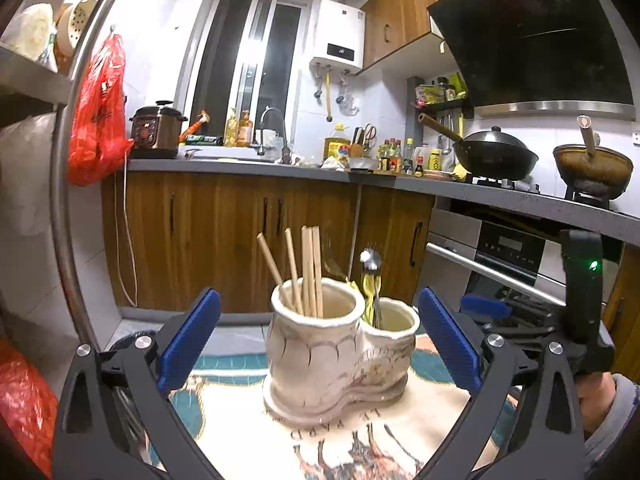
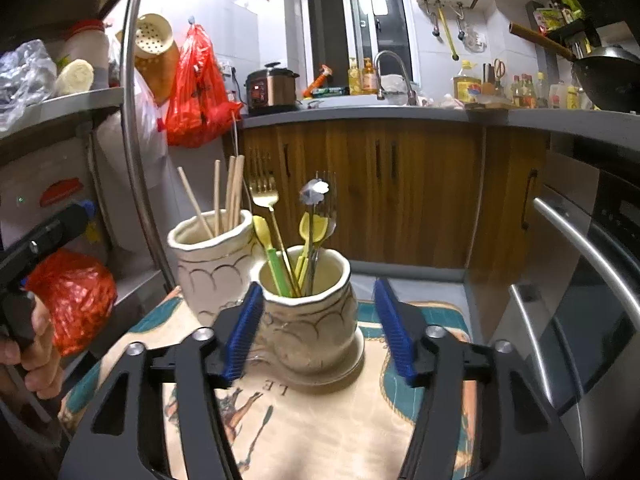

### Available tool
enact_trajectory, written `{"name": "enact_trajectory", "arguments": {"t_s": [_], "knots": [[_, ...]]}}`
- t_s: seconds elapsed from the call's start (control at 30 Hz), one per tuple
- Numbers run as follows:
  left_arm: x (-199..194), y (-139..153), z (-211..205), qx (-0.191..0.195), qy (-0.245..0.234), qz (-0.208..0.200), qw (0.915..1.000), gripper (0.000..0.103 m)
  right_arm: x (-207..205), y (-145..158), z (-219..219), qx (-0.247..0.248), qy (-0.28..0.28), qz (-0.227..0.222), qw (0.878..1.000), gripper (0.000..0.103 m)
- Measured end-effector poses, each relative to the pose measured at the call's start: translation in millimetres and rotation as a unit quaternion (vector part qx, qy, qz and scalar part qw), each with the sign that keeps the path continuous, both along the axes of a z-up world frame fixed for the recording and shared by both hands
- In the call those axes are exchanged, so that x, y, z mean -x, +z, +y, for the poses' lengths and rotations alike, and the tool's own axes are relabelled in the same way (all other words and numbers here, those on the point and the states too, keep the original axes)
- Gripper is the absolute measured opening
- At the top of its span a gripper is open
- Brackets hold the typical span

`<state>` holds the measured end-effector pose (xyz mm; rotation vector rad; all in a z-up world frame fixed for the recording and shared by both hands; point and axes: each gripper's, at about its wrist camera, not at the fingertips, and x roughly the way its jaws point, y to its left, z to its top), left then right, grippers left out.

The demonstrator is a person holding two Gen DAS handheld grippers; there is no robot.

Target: Organize utensils

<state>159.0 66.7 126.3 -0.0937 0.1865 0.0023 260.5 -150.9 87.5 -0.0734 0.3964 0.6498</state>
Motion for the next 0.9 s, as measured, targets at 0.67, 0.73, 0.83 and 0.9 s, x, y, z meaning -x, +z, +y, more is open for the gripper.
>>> {"name": "enact_trajectory", "arguments": {"t_s": [0.67,0.73,0.83,0.9], "knots": [[43.9,-21.5,-0.6,-0.009,0.069,0.035,0.997,0.098,58.5,-0.9,-14.3,-0.007,0.009,-0.032,0.999,0.095],[46.0,-21.9,1.1,-0.003,0.077,0.037,0.9964,0.098,62.6,-0.8,-14.6,-0.009,0.013,-0.031,0.999,0.096],[47.7,-22.7,5.6,0.004,0.085,0.04,0.9956,0.098,69.2,0.4,-11.2,-0.007,0.018,-0.037,0.999,0.097],[48.5,-23.4,10.6,0.016,0.087,0.042,0.9952,0.098,70.9,0.6,-9.7,-0.003,0.023,-0.039,0.999,0.097]]}}
